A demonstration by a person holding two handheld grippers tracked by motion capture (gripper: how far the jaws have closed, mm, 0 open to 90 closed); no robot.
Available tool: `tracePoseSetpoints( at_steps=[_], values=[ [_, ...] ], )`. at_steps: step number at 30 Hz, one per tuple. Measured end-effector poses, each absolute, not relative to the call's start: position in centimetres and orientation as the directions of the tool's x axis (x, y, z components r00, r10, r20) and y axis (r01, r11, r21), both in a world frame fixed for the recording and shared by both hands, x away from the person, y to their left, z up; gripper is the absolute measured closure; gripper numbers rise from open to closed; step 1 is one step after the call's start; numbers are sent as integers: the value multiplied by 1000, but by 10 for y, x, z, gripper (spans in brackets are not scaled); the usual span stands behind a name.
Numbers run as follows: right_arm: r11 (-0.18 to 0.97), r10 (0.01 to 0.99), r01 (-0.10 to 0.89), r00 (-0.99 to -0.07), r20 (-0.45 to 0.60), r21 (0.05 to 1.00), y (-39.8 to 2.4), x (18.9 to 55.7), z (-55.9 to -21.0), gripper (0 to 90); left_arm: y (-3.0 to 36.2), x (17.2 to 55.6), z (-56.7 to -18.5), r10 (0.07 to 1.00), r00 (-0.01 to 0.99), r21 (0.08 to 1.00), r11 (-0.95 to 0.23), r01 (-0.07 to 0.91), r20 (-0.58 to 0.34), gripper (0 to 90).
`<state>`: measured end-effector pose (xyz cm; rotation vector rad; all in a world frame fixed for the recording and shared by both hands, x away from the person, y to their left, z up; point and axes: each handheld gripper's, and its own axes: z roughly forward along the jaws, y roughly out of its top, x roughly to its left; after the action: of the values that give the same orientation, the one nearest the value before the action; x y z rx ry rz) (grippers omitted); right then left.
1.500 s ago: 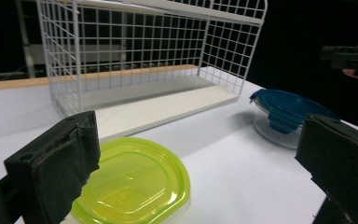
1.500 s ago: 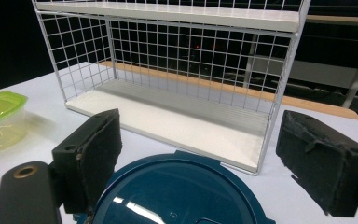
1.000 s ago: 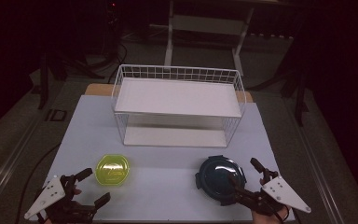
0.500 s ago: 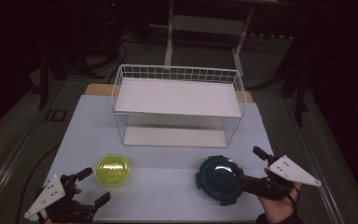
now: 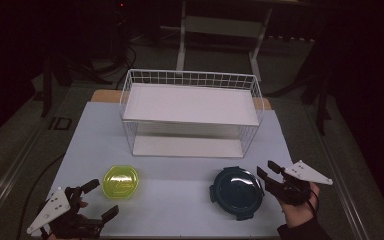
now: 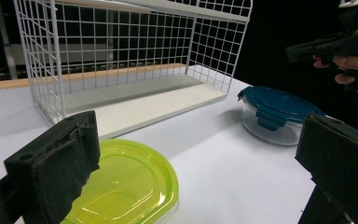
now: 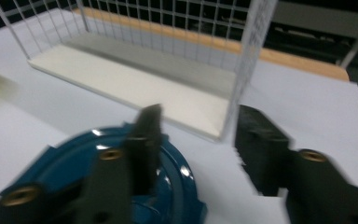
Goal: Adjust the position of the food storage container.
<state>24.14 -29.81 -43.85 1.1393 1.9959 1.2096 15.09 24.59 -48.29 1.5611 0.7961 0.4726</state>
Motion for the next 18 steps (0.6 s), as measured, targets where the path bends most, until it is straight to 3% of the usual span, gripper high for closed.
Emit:
tracePoseSetpoints(
  at_steps=[9, 18],
  values=[
    [259, 871, 478, -492, 11, 839, -316, 243, -462, 896, 245, 152, -483, 717, 682, 976, -10, 217, -144, 0],
    [250, 873, 568, -483, 72, 784, -322, 238, -484, 899, 244, 152, -483, 714, 685, 976, -15, 216, -141, 0]
  ],
)
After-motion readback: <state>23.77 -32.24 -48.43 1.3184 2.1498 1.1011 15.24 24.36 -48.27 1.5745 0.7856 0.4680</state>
